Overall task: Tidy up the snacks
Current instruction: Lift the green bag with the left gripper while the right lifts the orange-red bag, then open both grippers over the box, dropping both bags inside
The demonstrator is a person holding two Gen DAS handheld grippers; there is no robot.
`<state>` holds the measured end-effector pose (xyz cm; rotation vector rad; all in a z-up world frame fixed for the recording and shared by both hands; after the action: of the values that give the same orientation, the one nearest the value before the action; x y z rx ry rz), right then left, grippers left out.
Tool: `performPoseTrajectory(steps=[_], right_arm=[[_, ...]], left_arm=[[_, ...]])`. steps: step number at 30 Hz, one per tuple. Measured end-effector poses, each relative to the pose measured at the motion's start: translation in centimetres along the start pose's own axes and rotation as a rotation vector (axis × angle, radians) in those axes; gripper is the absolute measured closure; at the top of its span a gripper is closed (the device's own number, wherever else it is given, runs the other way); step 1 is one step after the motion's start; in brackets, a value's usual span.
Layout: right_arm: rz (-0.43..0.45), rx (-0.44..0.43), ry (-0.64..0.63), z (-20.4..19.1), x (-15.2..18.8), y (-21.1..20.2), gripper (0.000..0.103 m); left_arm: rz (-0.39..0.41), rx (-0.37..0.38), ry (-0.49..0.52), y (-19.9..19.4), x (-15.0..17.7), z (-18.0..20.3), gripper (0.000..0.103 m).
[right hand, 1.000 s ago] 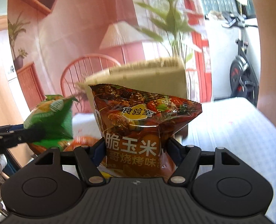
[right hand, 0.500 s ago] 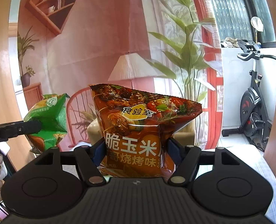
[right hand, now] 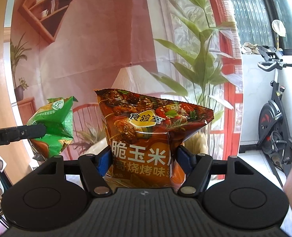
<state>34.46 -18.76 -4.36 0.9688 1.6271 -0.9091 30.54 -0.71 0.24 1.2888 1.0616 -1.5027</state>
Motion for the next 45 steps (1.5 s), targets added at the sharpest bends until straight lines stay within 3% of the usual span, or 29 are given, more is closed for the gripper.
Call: performPoseTrajectory(steps=[7, 16, 22, 28, 32, 34, 45], right_arm=[[-0.040, 0.012, -0.055, 1.5, -1.0, 6.6, 0.033], [-0.230, 0.022, -0.053, 3.3, 4.1, 13.1, 0.033], [-0.330, 0.036, -0.014, 4.4, 6.4, 14.9, 0.033], [-0.390, 0.062, 0.001, 4.8, 7.9, 15.4, 0.030], [-0.404, 0.095, 0.011, 5.4, 8.3, 15.0, 0.023], [-0.395, 0.105, 0.026, 5.7, 8.1, 14.6, 0.018], [-0.280, 0.092, 0.036, 4.4, 4.4, 9.7, 0.018]], left_arm=[[-0.070, -0.029, -0.018, 6.8, 0.2, -1.0, 0.042], [-0.254, -0.062, -0.009, 13.9, 6.2, -2.2, 0.042], [-0.316, -0.063, 0.076, 15.7, 8.5, -2.4, 0.042], [-0.382, -0.047, 0.043, 16.4, 10.2, -2.9, 0.040], [-0.369, -0.059, 0.059, 16.0, 10.0, -3.0, 0.029], [-0.364, -0.060, 0.055, 15.8, 9.7, -3.0, 0.029], [-0.294, -0.015, -0.028, 10.7, 4.9, -2.9, 0.029]])
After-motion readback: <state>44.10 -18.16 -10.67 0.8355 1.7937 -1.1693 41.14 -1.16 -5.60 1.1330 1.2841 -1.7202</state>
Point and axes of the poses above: each gripper's, at about its wrist camera, not at the fingertips, and y roughly the way its jaws point, z to its right, x to its underside, the point moved 10 cm from there along y, roughly the way its jaws point, and after that the axes turned 10 degrees about z, right-handed, at the moved point
